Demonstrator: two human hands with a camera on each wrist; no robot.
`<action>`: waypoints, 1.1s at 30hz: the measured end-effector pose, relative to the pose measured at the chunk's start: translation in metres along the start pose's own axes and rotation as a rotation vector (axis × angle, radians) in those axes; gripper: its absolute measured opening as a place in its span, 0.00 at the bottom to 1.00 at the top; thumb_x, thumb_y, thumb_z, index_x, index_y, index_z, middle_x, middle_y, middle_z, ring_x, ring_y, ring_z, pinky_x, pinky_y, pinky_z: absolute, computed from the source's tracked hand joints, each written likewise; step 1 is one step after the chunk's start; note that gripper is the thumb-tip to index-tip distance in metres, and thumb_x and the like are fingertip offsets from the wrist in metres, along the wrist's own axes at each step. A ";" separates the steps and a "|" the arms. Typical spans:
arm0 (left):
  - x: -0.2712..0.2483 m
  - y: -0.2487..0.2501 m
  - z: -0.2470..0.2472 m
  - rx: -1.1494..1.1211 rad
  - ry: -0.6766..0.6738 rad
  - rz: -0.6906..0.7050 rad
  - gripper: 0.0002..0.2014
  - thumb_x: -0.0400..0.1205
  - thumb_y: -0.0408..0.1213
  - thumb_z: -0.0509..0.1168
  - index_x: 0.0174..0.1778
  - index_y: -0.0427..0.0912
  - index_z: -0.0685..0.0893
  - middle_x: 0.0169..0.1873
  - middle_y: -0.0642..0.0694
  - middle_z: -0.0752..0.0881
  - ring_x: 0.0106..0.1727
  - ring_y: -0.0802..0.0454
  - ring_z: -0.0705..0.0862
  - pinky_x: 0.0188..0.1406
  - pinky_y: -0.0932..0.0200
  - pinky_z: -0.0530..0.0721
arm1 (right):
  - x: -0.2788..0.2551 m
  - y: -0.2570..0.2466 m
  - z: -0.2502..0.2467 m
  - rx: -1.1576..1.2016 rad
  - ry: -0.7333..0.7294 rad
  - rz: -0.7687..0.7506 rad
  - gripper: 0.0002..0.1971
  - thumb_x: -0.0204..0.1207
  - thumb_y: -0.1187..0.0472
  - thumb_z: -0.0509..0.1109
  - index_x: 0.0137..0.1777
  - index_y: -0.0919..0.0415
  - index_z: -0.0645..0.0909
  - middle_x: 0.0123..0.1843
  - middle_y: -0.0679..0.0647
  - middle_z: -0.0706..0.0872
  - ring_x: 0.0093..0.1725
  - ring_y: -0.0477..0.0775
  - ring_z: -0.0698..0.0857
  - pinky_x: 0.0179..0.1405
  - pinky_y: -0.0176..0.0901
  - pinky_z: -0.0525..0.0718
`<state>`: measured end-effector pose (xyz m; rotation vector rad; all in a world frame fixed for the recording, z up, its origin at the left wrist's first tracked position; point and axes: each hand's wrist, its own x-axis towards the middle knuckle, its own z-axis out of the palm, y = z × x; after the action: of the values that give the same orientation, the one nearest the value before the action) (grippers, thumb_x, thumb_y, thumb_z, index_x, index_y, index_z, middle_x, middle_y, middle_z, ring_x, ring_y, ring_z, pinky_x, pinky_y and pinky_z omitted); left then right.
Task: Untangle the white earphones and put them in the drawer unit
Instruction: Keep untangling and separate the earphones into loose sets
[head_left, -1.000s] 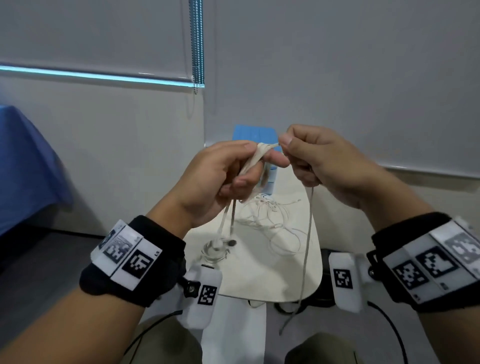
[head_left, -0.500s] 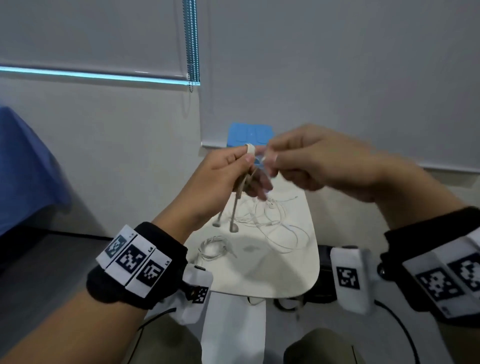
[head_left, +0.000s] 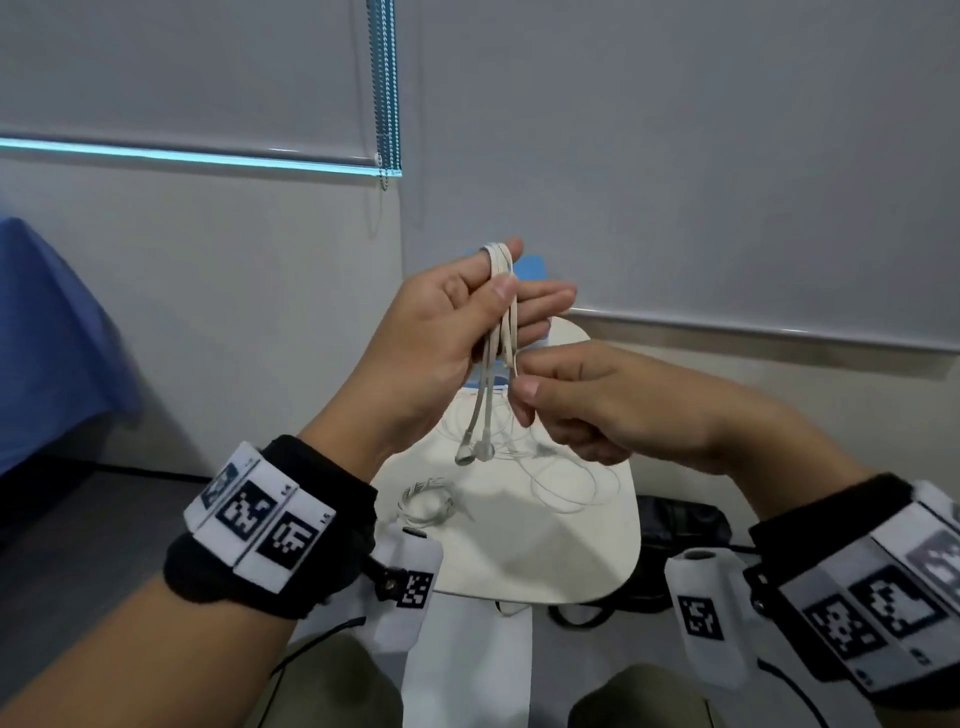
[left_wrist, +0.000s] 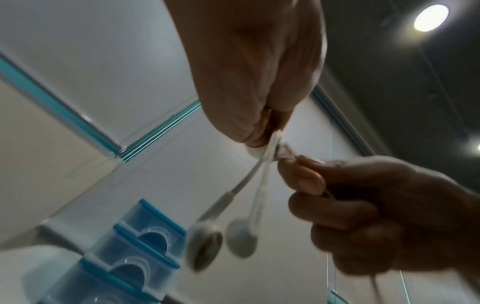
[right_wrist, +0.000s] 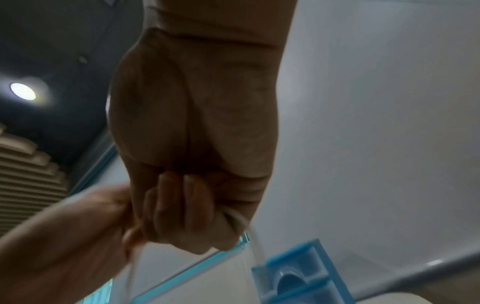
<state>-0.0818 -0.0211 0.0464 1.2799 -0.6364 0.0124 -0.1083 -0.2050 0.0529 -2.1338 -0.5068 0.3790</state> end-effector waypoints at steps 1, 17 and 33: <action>-0.001 -0.002 0.001 0.051 0.008 0.005 0.15 0.94 0.27 0.53 0.74 0.43 0.73 0.58 0.39 0.93 0.61 0.51 0.92 0.57 0.63 0.89 | -0.003 -0.005 -0.002 -0.055 -0.014 0.000 0.16 0.92 0.56 0.59 0.47 0.64 0.80 0.28 0.47 0.66 0.27 0.48 0.63 0.24 0.38 0.63; 0.001 0.003 -0.006 -0.060 -0.281 -0.068 0.18 0.92 0.38 0.51 0.51 0.35 0.85 0.22 0.47 0.77 0.15 0.56 0.58 0.26 0.57 0.60 | -0.002 -0.020 -0.017 0.084 0.406 -0.365 0.16 0.91 0.60 0.62 0.43 0.57 0.87 0.26 0.38 0.71 0.25 0.39 0.67 0.28 0.28 0.67; -0.010 -0.027 -0.003 0.236 0.239 0.041 0.07 0.88 0.32 0.68 0.60 0.35 0.84 0.31 0.46 0.85 0.29 0.50 0.82 0.33 0.59 0.84 | 0.022 -0.002 0.003 -0.113 0.530 -0.186 0.24 0.86 0.44 0.64 0.48 0.69 0.81 0.36 0.64 0.76 0.37 0.54 0.71 0.37 0.59 0.72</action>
<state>-0.0793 -0.0236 0.0183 1.4655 -0.4642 0.2771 -0.0913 -0.1915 0.0507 -2.1597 -0.4159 -0.3223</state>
